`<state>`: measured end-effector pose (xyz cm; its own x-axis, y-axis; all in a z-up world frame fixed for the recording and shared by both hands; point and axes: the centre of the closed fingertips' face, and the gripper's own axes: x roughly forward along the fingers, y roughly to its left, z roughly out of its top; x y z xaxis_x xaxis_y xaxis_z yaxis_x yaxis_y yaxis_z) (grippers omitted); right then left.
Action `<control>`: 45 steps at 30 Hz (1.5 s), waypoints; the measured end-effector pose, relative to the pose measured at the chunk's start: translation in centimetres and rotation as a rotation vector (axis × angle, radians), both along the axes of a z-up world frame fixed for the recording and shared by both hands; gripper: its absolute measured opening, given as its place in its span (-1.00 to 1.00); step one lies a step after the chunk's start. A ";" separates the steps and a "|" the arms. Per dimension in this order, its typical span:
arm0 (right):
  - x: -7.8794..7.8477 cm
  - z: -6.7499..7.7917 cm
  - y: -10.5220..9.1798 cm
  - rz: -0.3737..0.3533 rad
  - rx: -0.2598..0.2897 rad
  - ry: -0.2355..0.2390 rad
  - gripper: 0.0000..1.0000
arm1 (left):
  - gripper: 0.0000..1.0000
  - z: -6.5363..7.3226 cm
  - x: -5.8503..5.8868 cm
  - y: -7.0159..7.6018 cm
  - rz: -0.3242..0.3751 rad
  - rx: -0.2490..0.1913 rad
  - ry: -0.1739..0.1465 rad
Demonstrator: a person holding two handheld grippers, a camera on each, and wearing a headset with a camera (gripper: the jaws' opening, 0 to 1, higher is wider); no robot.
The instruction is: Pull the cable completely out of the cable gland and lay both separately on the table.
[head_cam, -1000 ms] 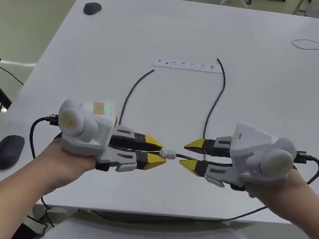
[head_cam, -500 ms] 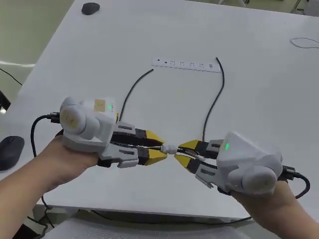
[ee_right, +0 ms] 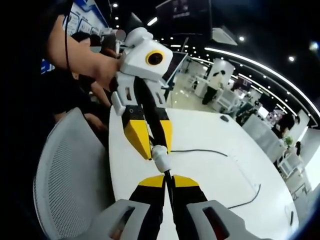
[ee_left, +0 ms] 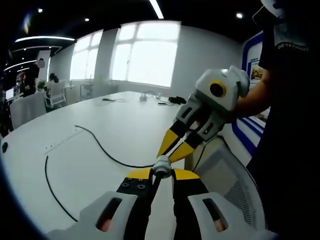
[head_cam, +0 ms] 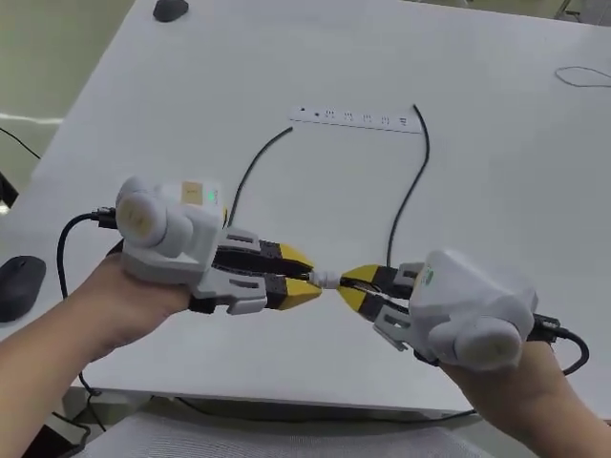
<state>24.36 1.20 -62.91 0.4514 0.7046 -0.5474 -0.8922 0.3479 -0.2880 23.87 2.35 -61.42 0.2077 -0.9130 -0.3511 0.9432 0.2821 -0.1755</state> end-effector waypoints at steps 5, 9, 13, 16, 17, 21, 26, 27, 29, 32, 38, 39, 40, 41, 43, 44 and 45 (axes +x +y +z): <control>0.3 -0.3 -0.7 -0.037 -0.001 0.016 -1.00 | -0.71 0.1 0.0 0.2 0.007 -0.008 0.007; 0.8 -0.4 -1.4 -0.081 0.010 0.039 -1.00 | -0.71 0.2 0.1 0.3 0.016 -0.017 0.009; 1.2 -0.8 -2.1 -0.127 0.023 0.064 -1.00 | -0.71 0.3 0.2 0.4 0.023 -0.021 0.011; 1.4 -1.2 -2.6 -0.153 0.027 0.075 -1.00 | -0.71 0.4 0.3 0.6 0.033 -0.026 0.017; 1.5 -1.4 -2.8 -0.170 0.032 0.093 -1.00 | -0.71 0.4 0.3 0.7 0.034 -0.029 0.021; 1.8 -1.9 -3.3 -0.213 0.047 0.121 -1.00 | -0.71 0.4 0.2 0.8 0.041 -0.032 0.028; 2.1 -2.8 -4.4 -0.299 0.071 0.180 -1.00 | -0.71 0.4 0.0 0.7 0.047 -0.035 0.036; 2.2 -3.0 -4.7 -0.314 0.075 0.189 -1.00 | -0.71 0.4 0.0 0.6 0.048 -0.037 0.037; 2.2 -3.4 -5.2 -0.335 0.071 0.205 -1.00 | -0.71 0.4 -0.1 0.6 0.048 -0.039 0.039; 2.4 -4.4 -6.4 -0.386 0.056 0.226 -1.00 | -0.71 0.4 -0.2 0.3 0.048 -0.041 0.044; 2.4 -6.2 -8.8 -0.499 0.053 0.292 -1.00 | -0.71 0.2 -0.6 -0.1 0.047 -0.042 0.047; 2.4 -6.4 -9.1 -0.516 0.057 0.308 -1.00 | -0.71 0.2 -0.6 -0.2 0.048 -0.042 0.048; 2.4 -6.6 -9.3 -0.532 0.066 0.317 -1.00 | -0.71 0.2 -0.6 -0.2 0.049 -0.041 0.050; 2.4 -6.6 -9.5 -0.546 0.089 0.334 -1.00 | -0.71 0.1 -0.7 -0.2 0.050 -0.039 0.052; 2.3 -6.4 -9.5 -0.536 0.094 0.329 -1.00 | -0.71 0.0 -0.7 -0.2 0.052 -0.031 0.050; 2.3 -6.2 -9.5 -0.531 0.091 0.316 -1.00 | -0.71 0.1 -0.7 -0.2 0.053 -0.033 0.051; 2.2 -6.2 -9.4 -0.524 0.091 0.317 -1.00 | -0.71 0.2 -0.6 -0.2 0.057 -0.038 0.053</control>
